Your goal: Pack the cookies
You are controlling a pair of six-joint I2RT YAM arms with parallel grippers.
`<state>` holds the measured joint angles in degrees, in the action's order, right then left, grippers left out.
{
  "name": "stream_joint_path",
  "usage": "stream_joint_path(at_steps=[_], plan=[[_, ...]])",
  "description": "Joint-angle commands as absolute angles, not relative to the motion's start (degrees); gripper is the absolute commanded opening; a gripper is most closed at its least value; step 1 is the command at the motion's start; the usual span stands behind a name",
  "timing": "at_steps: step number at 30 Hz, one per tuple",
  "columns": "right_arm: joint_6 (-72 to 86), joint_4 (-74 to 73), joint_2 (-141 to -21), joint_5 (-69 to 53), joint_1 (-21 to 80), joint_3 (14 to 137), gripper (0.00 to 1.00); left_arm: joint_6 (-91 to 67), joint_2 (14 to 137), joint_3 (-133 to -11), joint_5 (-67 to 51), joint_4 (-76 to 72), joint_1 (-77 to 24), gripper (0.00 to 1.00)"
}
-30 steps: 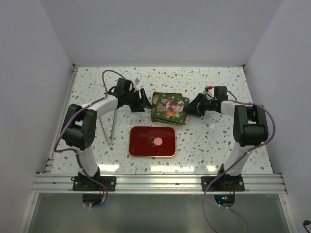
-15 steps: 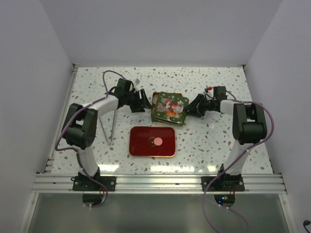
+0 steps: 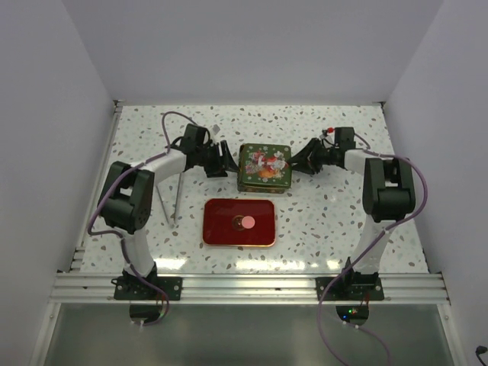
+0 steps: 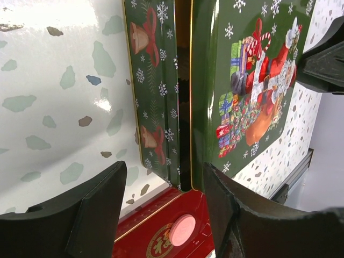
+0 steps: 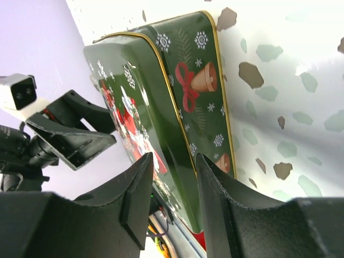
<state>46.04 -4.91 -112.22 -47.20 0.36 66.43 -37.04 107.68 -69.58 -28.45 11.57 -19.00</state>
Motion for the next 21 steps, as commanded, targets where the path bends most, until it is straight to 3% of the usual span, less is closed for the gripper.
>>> stream_joint_path(at_steps=[1,21], plan=[[47.37,-3.96,-113.47,-46.58,1.14,69.17,0.41,-37.00,108.11,-69.78,-30.84,8.70,-18.54,0.64],[47.99,-4.91,-116.37,-45.44,4.48,71.80,0.41,-37.44,108.54,-69.08,-34.19,4.83,-19.16,0.67]])
